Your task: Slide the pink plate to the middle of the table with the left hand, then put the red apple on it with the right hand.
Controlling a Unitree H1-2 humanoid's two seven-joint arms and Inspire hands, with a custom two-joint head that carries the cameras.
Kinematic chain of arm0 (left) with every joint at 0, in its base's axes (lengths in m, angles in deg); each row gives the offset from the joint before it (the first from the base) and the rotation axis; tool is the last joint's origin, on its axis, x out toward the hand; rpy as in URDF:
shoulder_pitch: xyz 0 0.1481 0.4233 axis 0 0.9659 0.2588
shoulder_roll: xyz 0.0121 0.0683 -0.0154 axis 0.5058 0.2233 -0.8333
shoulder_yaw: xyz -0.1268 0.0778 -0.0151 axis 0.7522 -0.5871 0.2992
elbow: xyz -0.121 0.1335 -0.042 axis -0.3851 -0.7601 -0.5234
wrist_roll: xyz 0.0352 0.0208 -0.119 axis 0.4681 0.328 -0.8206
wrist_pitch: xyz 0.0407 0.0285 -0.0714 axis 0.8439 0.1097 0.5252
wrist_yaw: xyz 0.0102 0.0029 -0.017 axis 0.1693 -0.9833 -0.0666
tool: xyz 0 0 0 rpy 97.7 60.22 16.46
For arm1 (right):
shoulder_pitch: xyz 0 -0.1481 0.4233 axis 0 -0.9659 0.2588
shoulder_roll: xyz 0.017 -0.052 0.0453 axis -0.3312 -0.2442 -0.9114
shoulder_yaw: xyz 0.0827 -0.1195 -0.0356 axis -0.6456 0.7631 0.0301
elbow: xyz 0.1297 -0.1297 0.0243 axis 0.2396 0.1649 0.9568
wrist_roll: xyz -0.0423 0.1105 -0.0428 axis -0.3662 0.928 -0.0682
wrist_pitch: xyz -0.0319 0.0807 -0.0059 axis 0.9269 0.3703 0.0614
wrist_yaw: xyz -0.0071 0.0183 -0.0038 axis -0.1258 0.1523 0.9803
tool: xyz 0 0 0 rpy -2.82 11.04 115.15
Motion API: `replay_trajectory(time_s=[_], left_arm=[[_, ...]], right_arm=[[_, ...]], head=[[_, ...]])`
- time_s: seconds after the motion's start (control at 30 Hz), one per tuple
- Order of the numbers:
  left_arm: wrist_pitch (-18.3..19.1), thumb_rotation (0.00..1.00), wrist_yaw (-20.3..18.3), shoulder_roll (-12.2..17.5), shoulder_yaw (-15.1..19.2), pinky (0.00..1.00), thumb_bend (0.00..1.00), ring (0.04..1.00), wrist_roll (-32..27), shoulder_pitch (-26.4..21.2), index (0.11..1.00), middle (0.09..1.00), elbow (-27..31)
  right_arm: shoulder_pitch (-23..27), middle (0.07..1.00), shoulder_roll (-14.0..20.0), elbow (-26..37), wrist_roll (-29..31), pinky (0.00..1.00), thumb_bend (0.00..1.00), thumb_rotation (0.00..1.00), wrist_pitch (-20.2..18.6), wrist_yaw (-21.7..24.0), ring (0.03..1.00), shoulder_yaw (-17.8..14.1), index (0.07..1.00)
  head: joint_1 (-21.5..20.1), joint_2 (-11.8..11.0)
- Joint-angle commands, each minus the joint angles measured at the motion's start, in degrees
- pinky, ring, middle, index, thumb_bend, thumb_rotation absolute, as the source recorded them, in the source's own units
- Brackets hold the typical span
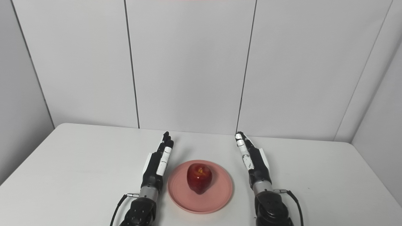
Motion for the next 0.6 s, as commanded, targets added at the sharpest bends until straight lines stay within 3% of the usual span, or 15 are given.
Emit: replay_trajectory(time_s=[0.0,0.13,0.4,0.57], left_arm=[[1.26,1.00,1.48,1.19,-0.39,1.00,0.80,1.000,1.92,2.24,0.983,1.000,0.12],[3.60,1.00,0.21,1.64,-0.28,1.00,0.81,1.000,1.47,2.85,0.981,1.000,2.43],[4.06,1.00,-2.82,2.57,1.07,1.00,0.86,1.000,-2.54,2.26,1.000,1.000,2.13],[6.93,1.00,-3.24,2.58,1.81,1.00,0.89,1.000,-4.41,2.42,0.993,1.000,3.25]], right_arm=[[1.67,0.902,-0.86,0.38,2.81,1.00,0.93,1.00,4.21,-0.11,0.926,-0.81,0.880],[0.73,0.918,-0.90,-1.17,3.99,1.00,0.92,1.00,5.67,-0.30,0.963,-0.80,0.896],[-0.99,0.937,-1.27,-3.97,3.33,1.00,0.90,1.00,10.05,-2.62,0.976,-0.35,0.933],[-1.95,0.943,-2.01,-4.95,4.58,1.00,0.89,1.00,11.64,-3.20,0.975,-0.77,0.937]], head=[[0.04,0.06],[-0.09,0.15],[-0.21,0.18],[-0.47,0.35]])
